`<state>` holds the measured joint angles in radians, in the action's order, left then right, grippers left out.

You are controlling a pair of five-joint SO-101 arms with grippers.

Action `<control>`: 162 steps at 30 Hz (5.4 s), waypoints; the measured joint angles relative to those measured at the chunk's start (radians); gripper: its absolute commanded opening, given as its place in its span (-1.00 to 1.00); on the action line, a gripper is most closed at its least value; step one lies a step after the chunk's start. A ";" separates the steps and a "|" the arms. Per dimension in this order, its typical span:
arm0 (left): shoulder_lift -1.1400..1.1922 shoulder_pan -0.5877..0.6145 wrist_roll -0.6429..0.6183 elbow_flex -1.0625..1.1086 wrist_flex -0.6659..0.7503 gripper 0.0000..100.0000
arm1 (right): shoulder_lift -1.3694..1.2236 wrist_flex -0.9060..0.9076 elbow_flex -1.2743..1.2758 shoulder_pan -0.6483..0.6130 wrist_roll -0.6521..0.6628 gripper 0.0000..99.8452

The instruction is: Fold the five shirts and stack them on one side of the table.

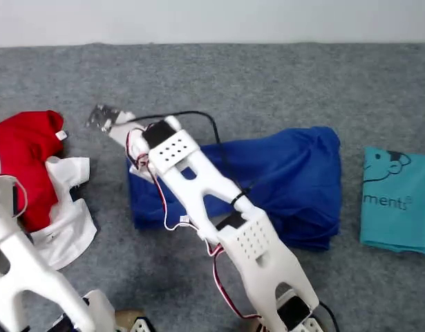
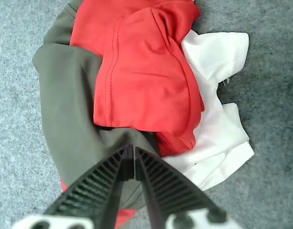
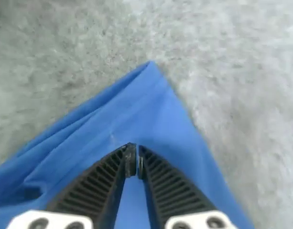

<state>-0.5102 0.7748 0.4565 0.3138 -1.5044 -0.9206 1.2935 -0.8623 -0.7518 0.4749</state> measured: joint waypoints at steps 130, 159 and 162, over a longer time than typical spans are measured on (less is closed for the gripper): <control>0.430 -0.848 -0.215 -0.104 -0.071 -0.97 | 0.948 0.301 1.115 0.764 -0.144 -0.97; 0.394 -0.689 -0.215 -0.186 -0.157 -0.97 | 1.030 0.270 1.148 0.559 -0.098 -0.97; 0.394 -0.689 -0.215 -0.186 -0.157 -0.97 | 1.019 0.206 1.135 0.628 -0.075 -0.97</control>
<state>-0.1158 0.0859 0.2417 0.1281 -1.6609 0.0982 1.4991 0.2731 -0.1243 0.3997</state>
